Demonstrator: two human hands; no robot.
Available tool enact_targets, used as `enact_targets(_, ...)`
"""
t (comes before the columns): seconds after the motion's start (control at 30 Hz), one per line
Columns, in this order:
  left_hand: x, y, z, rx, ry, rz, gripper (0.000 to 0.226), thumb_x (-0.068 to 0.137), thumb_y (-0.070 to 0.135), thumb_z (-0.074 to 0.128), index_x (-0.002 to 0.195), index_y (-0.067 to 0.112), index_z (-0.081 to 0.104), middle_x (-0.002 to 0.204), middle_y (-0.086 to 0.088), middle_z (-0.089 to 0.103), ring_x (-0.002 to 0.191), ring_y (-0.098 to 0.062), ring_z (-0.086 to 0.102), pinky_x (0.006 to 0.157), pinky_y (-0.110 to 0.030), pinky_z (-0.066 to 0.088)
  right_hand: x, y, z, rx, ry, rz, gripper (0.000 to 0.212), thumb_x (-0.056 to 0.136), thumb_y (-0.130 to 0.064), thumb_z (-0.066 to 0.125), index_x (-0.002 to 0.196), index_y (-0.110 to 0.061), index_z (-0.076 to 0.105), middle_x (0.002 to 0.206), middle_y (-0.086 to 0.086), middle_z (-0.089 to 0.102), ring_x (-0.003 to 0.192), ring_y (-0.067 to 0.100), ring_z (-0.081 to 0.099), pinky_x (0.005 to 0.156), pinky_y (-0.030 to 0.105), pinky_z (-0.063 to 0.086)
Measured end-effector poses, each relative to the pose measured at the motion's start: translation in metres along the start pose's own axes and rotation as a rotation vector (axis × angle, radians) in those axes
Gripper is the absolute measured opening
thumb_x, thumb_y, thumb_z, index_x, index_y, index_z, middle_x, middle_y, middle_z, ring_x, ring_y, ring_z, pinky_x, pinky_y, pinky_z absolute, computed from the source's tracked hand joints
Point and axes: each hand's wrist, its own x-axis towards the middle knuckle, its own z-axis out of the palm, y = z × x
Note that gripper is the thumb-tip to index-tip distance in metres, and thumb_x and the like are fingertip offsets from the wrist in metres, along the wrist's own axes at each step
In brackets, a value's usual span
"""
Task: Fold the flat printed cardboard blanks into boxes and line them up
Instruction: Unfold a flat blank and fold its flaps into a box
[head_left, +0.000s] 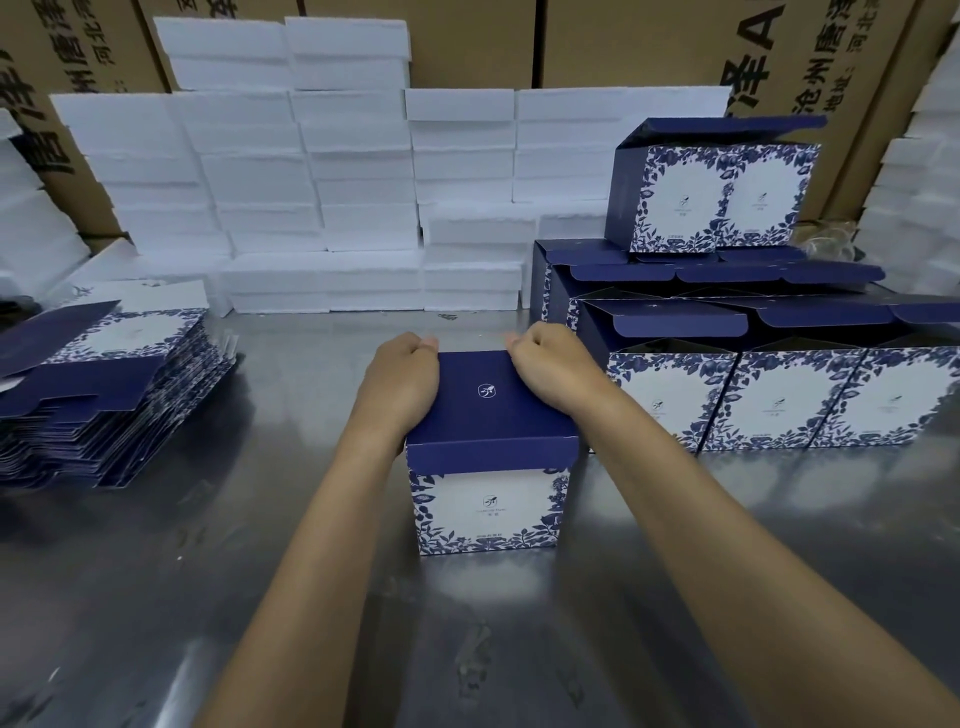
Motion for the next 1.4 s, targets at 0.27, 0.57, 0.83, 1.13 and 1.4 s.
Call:
enact_targets(0.27, 0.0, -0.006, 0.001, 0.001, 0.032, 0.02, 0.033, 0.105, 0.035, 0.038, 0.079, 0.016, 0.043, 0.079, -0.003, 0.047, 0.077, -0.024, 0.044, 0.072, -0.033, 0.033, -0.004, 0.006, -0.002, 0.059, 0.044, 0.069, 0.046, 0.105, -0.031, 0.045, 0.063, -0.022, 0.028, 0.066, -0.001, 0.031, 0.061, 0.019, 0.031, 0.056, 0.033, 0.024)
enact_targets(0.57, 0.007, -0.007, 0.005, 0.074, 0.069, 0.034, 0.032, 0.105, 0.035, 0.039, 0.085, 0.013, 0.052, 0.084, -0.005, 0.056, 0.08, -0.026, 0.052, 0.074, -0.034, 0.038, 0.0, 0.012, -0.004, -0.041, 0.211, -0.076, 0.031, 0.101, -0.021, 0.052, 0.071, -0.011, 0.051, 0.07, -0.004, 0.055, 0.066, 0.018, 0.05, 0.061, 0.03, 0.037)
enact_targets(0.83, 0.046, 0.01, 0.018, 0.289, 0.217, 0.044, 0.026, 0.1, 0.025, 0.042, 0.106, 0.013, 0.064, 0.124, -0.004, 0.066, 0.106, -0.031, 0.058, 0.086, -0.034, 0.044, -0.015, 0.018, -0.008, -0.242, 0.056, -0.483, 0.011, 0.091, -0.038, 0.071, 0.094, -0.027, 0.073, 0.101, -0.005, 0.062, 0.108, 0.019, 0.052, 0.099, 0.029, 0.039)
enact_targets(1.13, 0.008, -0.008, 0.014, -0.11, -0.089, 0.399, 0.013, 0.09, 0.03, 0.073, 0.097, 0.025, 0.063, 0.114, 0.014, 0.06, 0.111, -0.012, 0.059, 0.098, -0.034, 0.048, -0.033, 0.039, -0.006, -0.012, 0.022, -0.425, 0.036, 0.088, -0.032, 0.077, 0.123, -0.027, 0.07, 0.127, -0.009, 0.052, 0.126, 0.008, 0.04, 0.109, 0.015, 0.027)
enact_targets(1.4, -0.019, -0.034, 0.008, -0.341, -0.226, 0.424, 0.031, 0.068, 0.027, 0.08, 0.098, 0.023, 0.073, 0.139, 0.035, 0.037, 0.141, 0.018, 0.019, 0.101, -0.012, 0.041, -0.033, 0.052, -0.01, 0.302, -0.053, -0.399, 0.025, 0.086, -0.01, 0.078, 0.106, -0.025, 0.074, 0.136, -0.008, 0.056, 0.141, -0.003, 0.036, 0.116, 0.019, 0.028)
